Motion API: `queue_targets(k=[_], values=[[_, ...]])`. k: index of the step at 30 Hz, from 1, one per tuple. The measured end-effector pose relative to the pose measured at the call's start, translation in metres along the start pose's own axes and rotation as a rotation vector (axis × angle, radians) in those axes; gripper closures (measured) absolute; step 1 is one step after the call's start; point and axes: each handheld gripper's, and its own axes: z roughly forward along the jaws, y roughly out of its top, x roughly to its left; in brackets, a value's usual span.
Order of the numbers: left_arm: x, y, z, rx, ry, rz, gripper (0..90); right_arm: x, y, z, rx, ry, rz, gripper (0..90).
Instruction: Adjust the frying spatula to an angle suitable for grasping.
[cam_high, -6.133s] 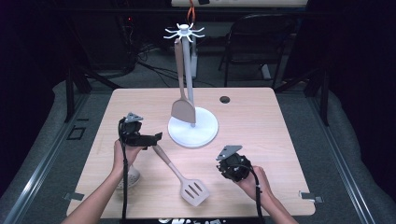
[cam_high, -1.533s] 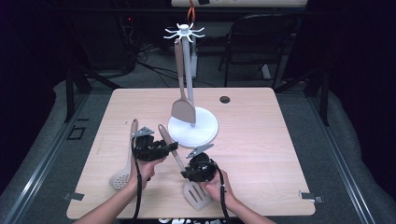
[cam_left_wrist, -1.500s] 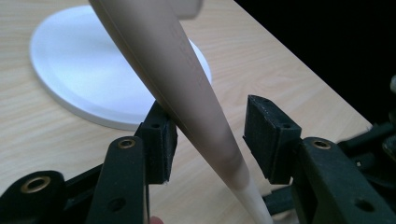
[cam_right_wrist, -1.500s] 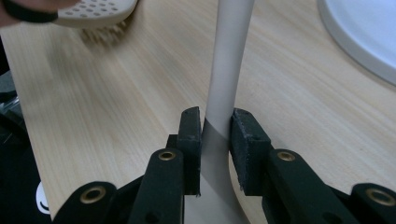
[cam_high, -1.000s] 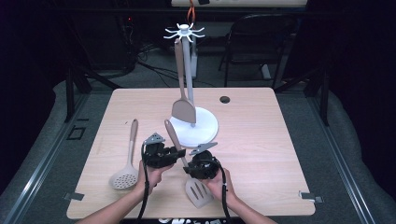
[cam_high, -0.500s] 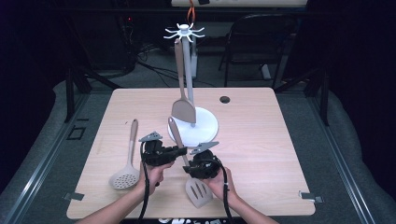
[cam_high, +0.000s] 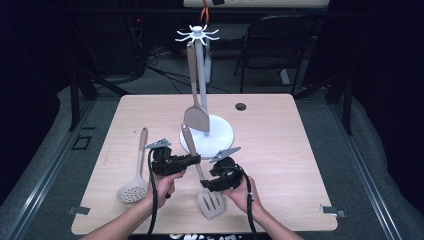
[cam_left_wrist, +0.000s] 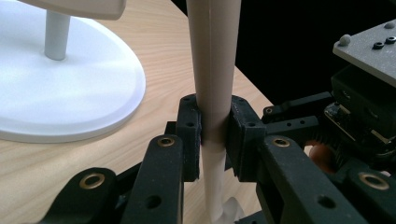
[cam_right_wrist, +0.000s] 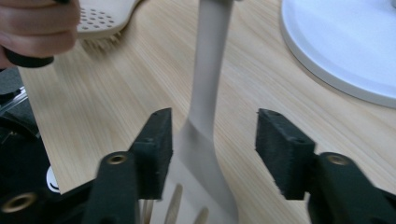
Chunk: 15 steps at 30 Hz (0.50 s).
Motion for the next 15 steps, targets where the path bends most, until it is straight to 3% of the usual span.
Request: queue_targets(k=[2, 5, 10, 15], values=[[0.000, 0.001, -0.001, 0.000, 0.000, -0.001, 76.6, -0.003, -0.002, -0.004, 0.000, -0.016, 0.008, 24.8], [-0.001, 0.002, -0.002, -0.003, 0.003, 0.006, 76.8, -0.011, -0.005, -0.009, 0.016, -0.024, 0.004, 15.7], [-0.005, 0.005, -0.002, -0.015, -0.003, 0.028, 76.9, -0.028, -0.011, -0.024, 0.011, -0.069, 0.013, 12.7], [-0.009, 0.009, -0.001, -0.008, 0.002, 0.049, 77.0, -0.039, -0.019, -0.036, 0.070, -0.132, -0.014, 4.9]])
